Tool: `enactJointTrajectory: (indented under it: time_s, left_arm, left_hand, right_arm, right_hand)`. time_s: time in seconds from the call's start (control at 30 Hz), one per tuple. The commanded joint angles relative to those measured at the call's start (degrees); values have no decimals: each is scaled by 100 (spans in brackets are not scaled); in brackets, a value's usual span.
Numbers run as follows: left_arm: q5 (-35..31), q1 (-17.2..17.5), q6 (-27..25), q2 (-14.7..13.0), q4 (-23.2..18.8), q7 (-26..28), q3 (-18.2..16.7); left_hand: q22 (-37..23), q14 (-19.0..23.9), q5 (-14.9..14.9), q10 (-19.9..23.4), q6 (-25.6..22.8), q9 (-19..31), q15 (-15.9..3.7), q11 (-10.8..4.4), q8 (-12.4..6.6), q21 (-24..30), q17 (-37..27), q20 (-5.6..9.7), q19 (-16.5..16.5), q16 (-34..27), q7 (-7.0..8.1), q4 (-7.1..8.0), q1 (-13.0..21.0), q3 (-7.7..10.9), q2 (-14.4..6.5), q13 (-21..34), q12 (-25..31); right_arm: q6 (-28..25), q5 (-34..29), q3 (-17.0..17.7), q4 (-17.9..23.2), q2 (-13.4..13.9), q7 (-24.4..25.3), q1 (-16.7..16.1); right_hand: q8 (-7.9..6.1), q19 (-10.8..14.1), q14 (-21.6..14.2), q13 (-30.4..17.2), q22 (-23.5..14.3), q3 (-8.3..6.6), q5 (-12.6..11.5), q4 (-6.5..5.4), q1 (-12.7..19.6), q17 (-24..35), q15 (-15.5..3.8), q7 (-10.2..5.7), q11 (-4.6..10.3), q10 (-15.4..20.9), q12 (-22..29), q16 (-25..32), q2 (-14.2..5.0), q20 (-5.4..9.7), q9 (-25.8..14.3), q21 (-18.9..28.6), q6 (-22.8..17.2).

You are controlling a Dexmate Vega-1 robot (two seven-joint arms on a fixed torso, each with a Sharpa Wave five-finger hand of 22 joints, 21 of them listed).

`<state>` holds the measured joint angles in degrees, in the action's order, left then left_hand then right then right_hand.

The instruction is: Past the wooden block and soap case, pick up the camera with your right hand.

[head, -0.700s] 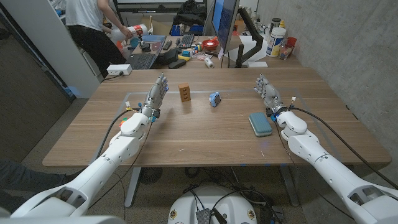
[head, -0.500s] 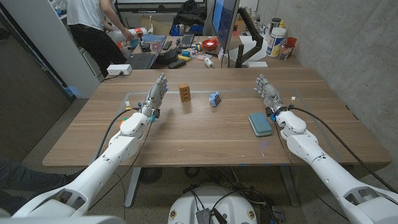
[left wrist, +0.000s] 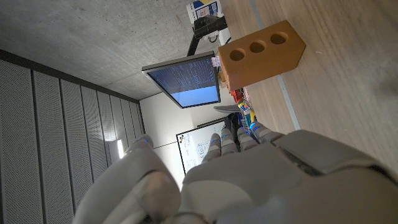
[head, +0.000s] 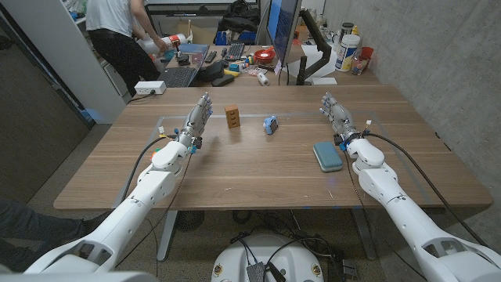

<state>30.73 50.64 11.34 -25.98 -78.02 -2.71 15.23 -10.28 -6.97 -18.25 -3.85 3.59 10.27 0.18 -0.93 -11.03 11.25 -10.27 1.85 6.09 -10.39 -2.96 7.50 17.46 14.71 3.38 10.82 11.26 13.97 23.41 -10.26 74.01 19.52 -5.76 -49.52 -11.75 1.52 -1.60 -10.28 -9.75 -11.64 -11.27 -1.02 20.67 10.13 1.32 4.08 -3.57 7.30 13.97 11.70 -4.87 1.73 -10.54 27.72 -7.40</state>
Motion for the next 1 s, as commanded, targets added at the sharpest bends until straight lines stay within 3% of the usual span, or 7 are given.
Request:
enactJointTrajectory:
  time_s: [0.03, 0.33, 1.0]
  left_arm:
    - [-72, 62, -130, 152, -20, -116, -197]
    - [-140, 113, -202, 140, -106, -135, -248]
    - [-114, 277, -272, 78, -381, -145, -388]
  left_hand:
    - [-13, -25, -32, -26, 25, 30, -23, 4, -21, 33, -22, 241, 39, -38, 16, -29, 49, 35, -23, 6, 46]
    - [-14, -19, -44, -25, 22, 31, -17, 5, -21, 34, -22, 225, 39, -39, 10, -38, 62, 32, -39, 6, 46]
    - [-15, -6, -65, -10, -15, 32, -12, 24, -31, 34, -23, 193, 46, -41, 17, -53, 82, 15, -64, 7, 51]
  right_arm:
    - [36, -449, 267, -27, -231, -208, 46]
    - [187, -590, 320, -42, -270, -397, 91]
    - [403, -926, 299, 122, -223, -454, 32]
  right_hand:
    - [-41, 93, -136, -22, -19, -28, -2, 51, 88, 16, -31, -35, 44, 112, 25, 50, -9, 206, -30, -15, -92]
    - [-62, 178, -231, -23, -23, -71, 5, 163, 220, 11, -85, -183, 180, 230, 34, 27, -14, 212, -30, -63, -231]
    - [-88, 303, -397, -23, -27, -152, 14, 316, 410, 17, -131, -356, 270, 417, 50, 16, -60, 225, -30, -135, -454]
